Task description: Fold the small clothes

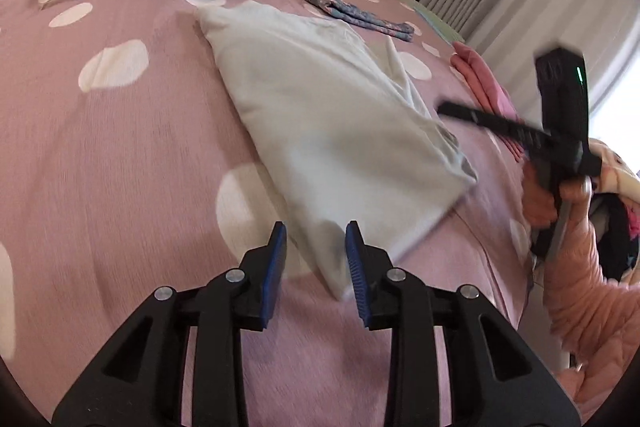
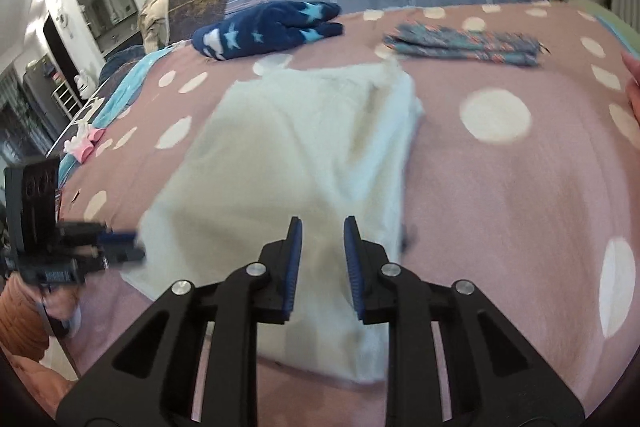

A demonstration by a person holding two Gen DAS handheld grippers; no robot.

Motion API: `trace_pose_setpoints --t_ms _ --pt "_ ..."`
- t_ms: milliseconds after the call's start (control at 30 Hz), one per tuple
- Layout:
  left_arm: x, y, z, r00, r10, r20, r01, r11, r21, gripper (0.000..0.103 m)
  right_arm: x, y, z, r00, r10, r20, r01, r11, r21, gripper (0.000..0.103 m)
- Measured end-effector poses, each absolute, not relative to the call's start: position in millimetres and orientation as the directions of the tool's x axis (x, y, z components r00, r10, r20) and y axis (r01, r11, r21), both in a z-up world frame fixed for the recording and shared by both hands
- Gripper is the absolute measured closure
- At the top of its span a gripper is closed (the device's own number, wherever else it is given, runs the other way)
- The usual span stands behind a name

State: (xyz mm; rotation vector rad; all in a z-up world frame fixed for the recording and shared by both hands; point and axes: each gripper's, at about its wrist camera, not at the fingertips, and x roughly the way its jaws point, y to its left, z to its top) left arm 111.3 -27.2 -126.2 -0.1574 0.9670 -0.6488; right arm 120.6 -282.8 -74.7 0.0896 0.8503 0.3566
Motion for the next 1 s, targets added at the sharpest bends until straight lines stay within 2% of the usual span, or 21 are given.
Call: trace_pose_setpoints --t_ms 100,167,233,300,433,467,500,533,600,733,800,900,1000 --pt "107.6 -28.1 -130.8 0.394 -0.596 -0.7 0.44 0.791 -0.425 0.074 145.8 -242.3 -57.0 0.628 0.31 -0.714 -0.343 0.934 0.104 0.08" --pt "106.3 -27.8 -132.5 0.382 -0.611 -0.693 0.441 0.78 -0.445 0.083 169.4 -215.7 -53.1 0.615 0.311 -0.725 -0.381 0.922 0.072 0.08" --pt "104.8 -28.9 -133.8 0.385 -0.616 -0.687 0.443 0.777 -0.448 0.085 206.2 -180.4 -53.5 0.575 0.328 -0.75 -0.413 0.907 0.081 0.078" --pt "103.5 -27.4 -134.7 0.389 -0.62 -0.682 0.445 0.774 -0.45 0.085 231.5 -152.3 -58.7 0.554 0.315 -0.77 -0.441 0.896 0.049 0.073" --pt "100.8 -27.2 -137.7 0.4 -0.625 -0.67 0.447 0.771 -0.453 0.086 284.4 -87.1 -84.7 0.501 0.206 -0.841 -0.445 0.894 -0.046 0.066" --pt "99.2 -27.4 -137.8 0.404 -0.623 -0.67 0.449 0.773 -0.448 0.089 298.8 -75.7 -96.4 0.476 0.15 -0.867 -0.427 0.901 -0.079 0.073" --pt "98.6 -27.8 -138.0 0.41 -0.618 -0.67 0.449 0.777 -0.442 0.091 307.9 -70.6 -106.0 0.471 0.096 -0.877 -0.401 0.909 -0.116 0.091" --pt "97.9 -28.3 -138.6 0.413 -0.616 -0.671 0.451 0.778 -0.437 0.092 317.4 -67.5 -112.4 0.468 0.061 -0.882 -0.376 0.916 -0.137 0.091" --pt "97.5 -29.1 -139.5 0.409 -0.621 -0.669 0.456 0.774 -0.439 0.093 329.7 -64.9 -112.8 0.458 0.086 -0.885 -0.361 0.928 -0.097 0.092" --pt "96.3 -27.8 -140.1 0.402 -0.634 -0.661 0.46 0.764 -0.453 0.093 338.1 -77.4 -100.5 0.489 0.2 -0.849 -0.365 0.931 0.009 0.092" --pt "94.9 -25.7 -139.4 0.402 -0.642 -0.653 0.46 0.758 -0.462 0.093 325.7 -99.6 -86.4 0.51 0.233 -0.828 -0.342 0.938 0.053 0.078" --pt "93.2 -21.8 -137.1 0.405 -0.651 -0.642 0.453 0.753 -0.477 0.089 299.0 -136.1 -62.5 0.56 0.251 -0.789 -0.325 0.943 0.069 0.069" --pt "90.1 -16.4 -130.1 0.429 -0.643 -0.634 0.449 0.761 -0.468 0.072 260.3 -194.1 -48.5 0.581 0.262 -0.771 -0.305 0.948 0.093 0.058"
